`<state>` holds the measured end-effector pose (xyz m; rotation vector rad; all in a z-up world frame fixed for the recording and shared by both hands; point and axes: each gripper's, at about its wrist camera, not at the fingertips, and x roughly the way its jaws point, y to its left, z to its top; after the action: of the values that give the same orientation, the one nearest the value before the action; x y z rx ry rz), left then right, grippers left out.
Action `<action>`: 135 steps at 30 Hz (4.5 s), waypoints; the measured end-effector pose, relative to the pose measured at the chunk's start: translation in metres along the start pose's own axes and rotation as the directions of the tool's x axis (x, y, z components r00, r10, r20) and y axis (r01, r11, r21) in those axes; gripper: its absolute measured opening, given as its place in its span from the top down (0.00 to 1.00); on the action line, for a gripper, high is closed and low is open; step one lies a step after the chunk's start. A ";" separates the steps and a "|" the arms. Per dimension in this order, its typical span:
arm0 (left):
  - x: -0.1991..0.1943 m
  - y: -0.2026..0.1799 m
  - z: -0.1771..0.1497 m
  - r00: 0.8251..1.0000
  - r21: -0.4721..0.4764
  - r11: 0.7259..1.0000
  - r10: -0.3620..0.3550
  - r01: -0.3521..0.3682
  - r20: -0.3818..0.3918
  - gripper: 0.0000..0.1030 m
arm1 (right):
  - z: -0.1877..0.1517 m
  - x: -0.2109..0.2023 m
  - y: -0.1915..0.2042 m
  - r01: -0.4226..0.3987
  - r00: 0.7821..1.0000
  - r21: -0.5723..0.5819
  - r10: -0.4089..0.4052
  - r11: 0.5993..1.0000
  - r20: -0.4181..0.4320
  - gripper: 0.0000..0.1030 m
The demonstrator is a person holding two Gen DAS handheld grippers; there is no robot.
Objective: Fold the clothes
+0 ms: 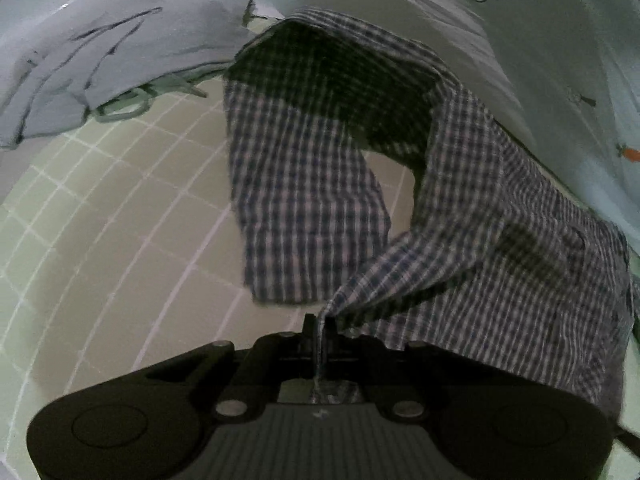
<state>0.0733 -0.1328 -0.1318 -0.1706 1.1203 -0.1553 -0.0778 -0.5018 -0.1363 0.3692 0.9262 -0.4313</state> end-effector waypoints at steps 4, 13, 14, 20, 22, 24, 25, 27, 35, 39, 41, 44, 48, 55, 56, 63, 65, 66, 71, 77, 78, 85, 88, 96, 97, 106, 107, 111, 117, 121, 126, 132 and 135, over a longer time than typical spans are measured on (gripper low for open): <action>-0.037 0.018 -0.027 1.000 0.006 1.000 0.016 -0.016 0.021 0.98 | 0.000 -0.048 -0.033 0.065 0.995 0.029 -0.067 0.997 0.077 0.99; -0.081 0.046 -0.084 0.998 -0.119 0.991 0.059 -0.056 0.022 0.90 | 0.002 -0.098 -0.086 0.091 0.991 0.084 -0.098 0.992 0.086 0.99; -0.079 0.045 -0.087 0.998 -0.124 0.990 0.068 -0.067 0.005 0.90 | -0.003 -0.084 -0.086 0.121 0.991 0.077 -0.125 0.990 0.051 0.98; -0.094 0.020 -0.094 0.991 -0.036 0.992 0.120 -0.118 0.052 0.35 | -0.018 -0.064 -0.088 0.104 0.993 0.120 -0.110 0.987 0.046 0.71; -0.097 0.012 -0.095 0.989 -0.035 0.991 0.133 -0.131 0.068 0.23 | -0.018 -0.063 -0.089 0.112 0.992 0.097 -0.117 0.989 0.053 0.57; -0.097 0.001 -0.095 0.988 -0.030 0.991 0.130 -0.128 0.077 0.19 | -0.018 -0.061 -0.089 0.120 0.990 0.075 -0.124 0.990 0.060 0.43; -0.096 -0.005 -0.095 0.989 -0.027 0.992 0.123 -0.122 0.079 0.16 | -0.018 -0.060 -0.090 0.124 0.990 0.064 -0.128 0.990 0.064 0.37; -0.092 -0.021 -0.095 0.991 -0.014 0.994 0.113 -0.112 0.078 0.14 | -0.014 -0.059 -0.097 0.123 0.989 0.070 -0.128 0.990 0.075 0.22; -0.052 -0.093 -0.089 0.996 0.056 0.995 0.080 -0.082 0.029 0.14 | 0.003 -0.054 -0.131 0.113 0.984 0.113 -0.126 0.987 0.122 0.19; -0.027 -0.132 -0.077 0.998 0.093 0.994 0.062 -0.062 0.006 0.10 | 0.024 -0.048 -0.173 0.080 0.981 0.263 -0.123 0.961 0.150 0.17; -0.014 -0.149 -0.071 0.999 0.110 0.993 0.054 -0.053 -0.008 0.09 | 0.038 -0.040 -0.196 0.064 0.978 0.350 -0.128 0.935 0.164 0.15; 0.007 -0.177 -0.060 0.997 0.161 0.985 0.068 -0.063 -0.025 0.09 | 0.062 -0.022 -0.233 0.026 0.974 0.492 -0.133 0.870 0.184 0.13; 0.031 -0.203 -0.048 0.994 0.198 0.978 0.078 -0.063 -0.071 0.09 | 0.096 0.011 -0.286 -0.020 0.971 0.683 -0.148 0.730 0.186 0.13; 0.053 -0.224 -0.045 0.989 0.233 0.969 0.110 -0.084 -0.100 0.06 | 0.124 0.044 -0.337 0.008 0.966 0.797 -0.210 0.604 0.149 0.13; 0.054 -0.225 -0.046 0.989 0.240 0.967 0.113 -0.086 -0.099 0.06 | 0.127 0.048 -0.342 0.028 0.966 0.801 -0.223 0.599 0.133 0.14; 0.061 -0.232 -0.054 0.986 0.274 0.955 0.141 -0.111 -0.093 0.00 | 0.108 0.045 -0.359 -0.041 0.947 0.794 -0.228 0.607 0.224 0.97; 0.061 -0.233 -0.057 0.987 0.274 0.956 0.136 -0.109 -0.082 0.00 | 0.096 0.017 -0.351 -0.108 0.895 0.739 -0.258 0.665 0.363 0.97; 0.061 -0.232 -0.059 0.988 0.273 0.956 0.134 -0.110 -0.074 0.00 | 0.088 -0.002 -0.345 -0.148 0.858 0.690 -0.255 0.708 0.446 0.97; 0.061 -0.228 -0.070 0.989 0.255 0.960 0.136 -0.117 -0.056 0.00 | 0.048 -0.009 -0.350 0.005 0.892 0.697 -0.318 0.717 0.321 0.88; 0.063 -0.221 -0.067 0.989 0.282 0.955 0.126 -0.098 -0.084 0.00 | 0.018 0.003 -0.344 0.212 0.914 0.742 -0.399 0.636 0.081 0.34; 0.063 -0.221 -0.066 0.988 0.289 0.953 0.123 -0.092 -0.090 0.00 | 0.027 0.005 -0.333 0.207 0.917 0.717 -0.387 0.666 0.095 0.30; 0.055 -0.191 -0.034 0.995 0.241 0.969 0.072 -0.052 -0.074 0.00 | 0.087 0.024 -0.251 0.164 0.942 0.498 -0.285 0.852 0.179 0.11; 0.045 -0.172 -0.007 0.997 0.205 0.976 0.079 -0.078 0.002 0.00 | 0.113 0.031 -0.216 0.141 0.950 0.390 -0.235 0.910 0.206 0.09; 0.062 -0.131 0.089 0.968 0.109 0.970 0.200 -0.218 0.154 0.00 | 0.162 0.066 -0.143 0.089 0.975 0.188 -0.124 0.978 0.185 0.08; 0.067 -0.126 0.096 0.969 0.070 0.975 0.198 -0.210 0.150 0.00 | 0.165 0.072 -0.136 0.084 0.978 0.176 -0.115 0.981 0.172 0.08; 0.091 -0.101 0.130 0.981 -0.197 0.970 0.163 -0.141 0.103 0.05 | 0.197 0.128 -0.077 0.032 0.998 0.072 -0.036 0.997 0.057 0.35; 0.093 -0.096 0.130 0.982 -0.228 0.964 0.161 -0.136 0.095 0.11 | 0.200 0.134 -0.070 0.025 0.999 0.061 -0.028 0.998 0.043 0.50; 0.096 -0.079 0.123 0.991 -0.339 0.938 0.106 -0.074 0.076 0.64 | 0.200 0.125 -0.065 -0.003 0.998 0.048 0.000 0.999 0.068 0.97; 0.049 -0.080 0.098 0.982 -0.278 0.960 0.089 -0.039 0.168 0.86 | 0.178 0.047 -0.072 -0.020 0.972 -0.017 0.023 1.000 0.232 0.98; -0.002 -0.074 0.063 0.974 -0.264 0.965 0.062 -0.002 0.218 0.86 | 0.147 -0.010 -0.089 -0.030 0.956 -0.021 0.035 0.999 0.293 0.98; -0.021 -0.065 -0.010 0.986 -0.225 0.971 0.108 -0.077 0.130 0.85 | 0.079 -0.031 -0.116 0.014 0.983 -0.016 -0.011 1.000 0.181 0.98; -0.007 -0.053 -0.071 0.988 -0.234 0.960 0.154 -0.156 -0.025 0.78 | 0.024 -0.002 -0.148 0.049 0.997 0.085 -0.044 0.995 -0.057 0.97; -0.019 -0.063 -0.069 0.988 -0.187 0.971 0.156 -0.151 0.011 0.57 | 0.038 -0.012 -0.148 0.054 0.999 0.087 -0.053 0.995 -0.013 0.87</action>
<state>0.0003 -0.1944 -0.1306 -0.2508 1.1178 0.0900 -0.1334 -0.6435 -0.1230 0.4273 0.9309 -0.5205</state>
